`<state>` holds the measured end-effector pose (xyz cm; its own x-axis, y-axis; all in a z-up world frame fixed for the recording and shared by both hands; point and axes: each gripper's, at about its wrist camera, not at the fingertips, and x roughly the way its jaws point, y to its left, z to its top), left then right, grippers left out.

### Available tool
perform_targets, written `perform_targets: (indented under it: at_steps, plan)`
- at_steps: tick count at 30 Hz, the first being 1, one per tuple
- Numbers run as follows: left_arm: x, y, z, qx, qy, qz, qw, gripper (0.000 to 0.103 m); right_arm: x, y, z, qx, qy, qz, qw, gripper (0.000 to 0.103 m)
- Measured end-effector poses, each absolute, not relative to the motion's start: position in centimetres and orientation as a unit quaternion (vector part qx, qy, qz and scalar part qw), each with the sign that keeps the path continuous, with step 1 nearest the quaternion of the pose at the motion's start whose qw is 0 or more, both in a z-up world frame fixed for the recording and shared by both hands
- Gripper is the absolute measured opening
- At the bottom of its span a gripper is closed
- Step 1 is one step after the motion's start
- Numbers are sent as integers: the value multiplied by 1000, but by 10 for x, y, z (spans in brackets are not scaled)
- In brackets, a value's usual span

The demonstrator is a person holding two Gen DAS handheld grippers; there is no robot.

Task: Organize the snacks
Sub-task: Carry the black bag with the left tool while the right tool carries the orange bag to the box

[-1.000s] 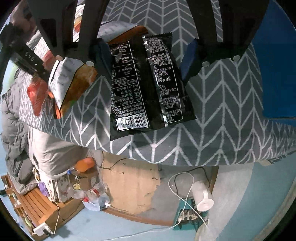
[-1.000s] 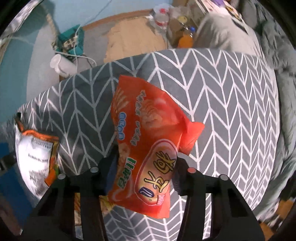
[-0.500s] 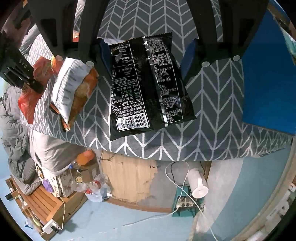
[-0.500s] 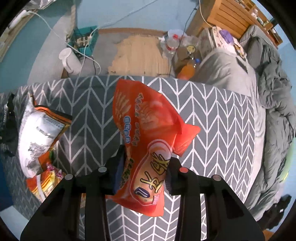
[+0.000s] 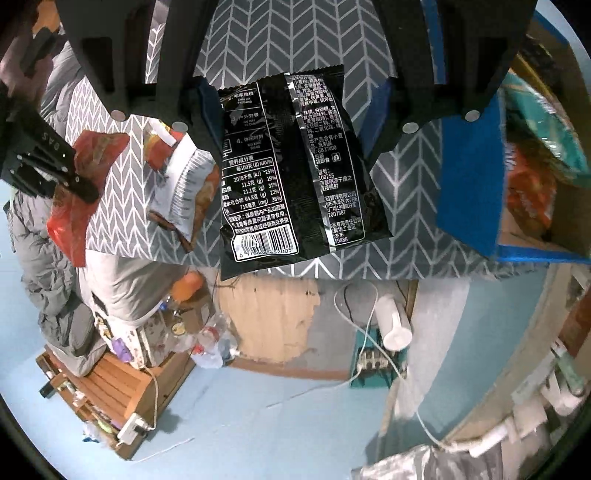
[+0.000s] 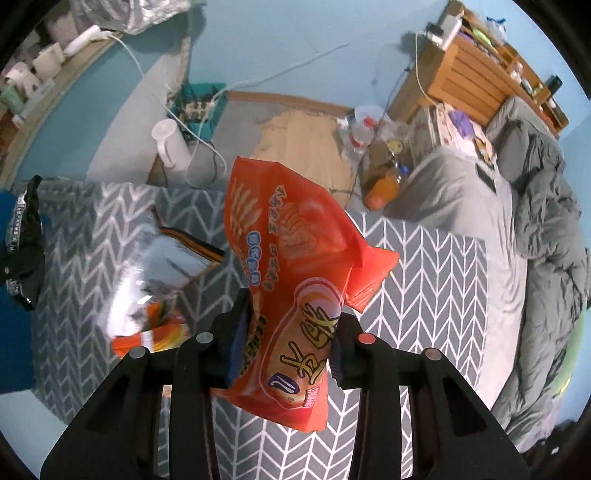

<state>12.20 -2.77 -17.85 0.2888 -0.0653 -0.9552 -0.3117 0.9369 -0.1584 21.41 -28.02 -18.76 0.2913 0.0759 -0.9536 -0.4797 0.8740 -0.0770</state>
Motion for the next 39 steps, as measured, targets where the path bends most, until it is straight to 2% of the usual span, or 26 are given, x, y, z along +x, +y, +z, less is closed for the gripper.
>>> perform_targets:
  at_steps: [18,39]
  plan:
    - [68,5,-128,-183,545,115,810,66,170,-212,-128,-207,509,264,792,35]
    - [-33,86,-116,-243,514,200,798,66,93,-91,-114,-224,492,401,740,35]
